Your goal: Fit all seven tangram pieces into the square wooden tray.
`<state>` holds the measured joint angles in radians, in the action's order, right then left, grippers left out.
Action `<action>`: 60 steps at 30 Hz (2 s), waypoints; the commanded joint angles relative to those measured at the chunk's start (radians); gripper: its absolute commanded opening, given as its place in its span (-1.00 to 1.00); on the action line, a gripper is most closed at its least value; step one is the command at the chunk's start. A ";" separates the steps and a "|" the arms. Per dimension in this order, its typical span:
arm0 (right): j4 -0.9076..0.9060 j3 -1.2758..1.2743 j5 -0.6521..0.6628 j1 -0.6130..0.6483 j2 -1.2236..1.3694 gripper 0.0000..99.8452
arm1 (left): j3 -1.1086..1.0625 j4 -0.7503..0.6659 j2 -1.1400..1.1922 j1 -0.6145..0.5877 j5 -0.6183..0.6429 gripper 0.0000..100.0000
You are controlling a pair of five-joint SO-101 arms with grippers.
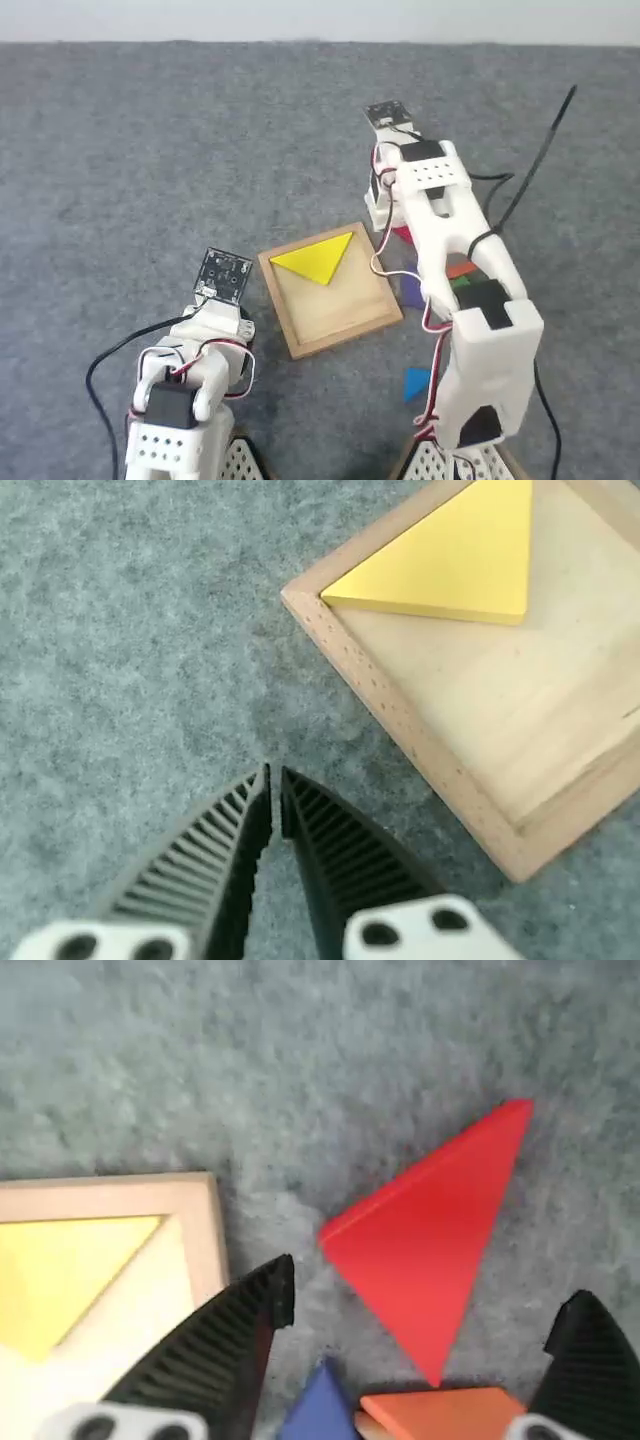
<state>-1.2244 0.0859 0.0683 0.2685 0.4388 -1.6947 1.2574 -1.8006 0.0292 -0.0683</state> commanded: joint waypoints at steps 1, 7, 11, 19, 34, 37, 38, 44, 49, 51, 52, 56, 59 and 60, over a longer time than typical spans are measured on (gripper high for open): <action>0.033 0.064 -0.008 -0.036 0.008 -0.23 | 0.010 0.005 -0.018 -0.006 -0.002 -0.96; 0.076 0.080 -0.040 -0.065 0.061 -0.23 | 0.010 0.005 -0.018 -0.006 -0.002 -0.96; 0.093 0.087 -0.049 -0.036 0.077 -0.23 | 0.010 0.005 -0.018 -0.006 -0.002 -0.96; 0.094 0.097 -0.253 -0.012 0.071 -0.32 | 0.010 0.005 -0.018 -0.006 -0.002 -0.96; 0.088 0.118 -0.388 -0.018 0.091 -0.40 | 0.010 0.005 -0.018 -0.006 -0.002 -0.96; 0.085 0.120 -0.385 -0.018 0.136 -0.40 | 0.010 0.005 -0.018 -0.006 -0.002 -0.96; 0.085 0.124 -0.384 -0.018 0.153 -0.39 | 0.010 0.005 -0.018 -0.006 -0.002 -0.96; 0.048 0.163 -0.384 -0.018 0.174 -0.40 | 0.010 0.005 -0.018 -0.006 -0.002 -0.96; 0.033 0.167 -0.382 -0.018 0.165 -0.58 | 0.010 0.005 -0.018 -0.006 -0.002 -0.96; 0.016 0.167 -0.382 -0.015 0.142 -0.59 | 0.010 0.005 -0.018 -0.006 -0.002 -0.96; 0.013 0.163 -0.382 -0.013 0.125 -0.58 | 0.010 0.005 -0.018 -0.006 -0.002 -0.96; -0.030 0.161 -0.382 -0.008 0.062 -0.57 | 0.010 0.005 -0.018 -0.006 -0.002 -0.96; -0.045 0.152 -0.382 -0.008 0.030 -0.57 | 0.010 0.005 -0.018 -0.006 -0.002 -0.96; -0.042 0.138 -0.382 -0.007 0.019 -0.57 | 0.010 0.005 -0.018 -0.006 -0.002 -0.96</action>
<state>-1.2520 0.2102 -0.3092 0.2486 0.5600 -1.6947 1.2574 -1.8006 0.0292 -0.0683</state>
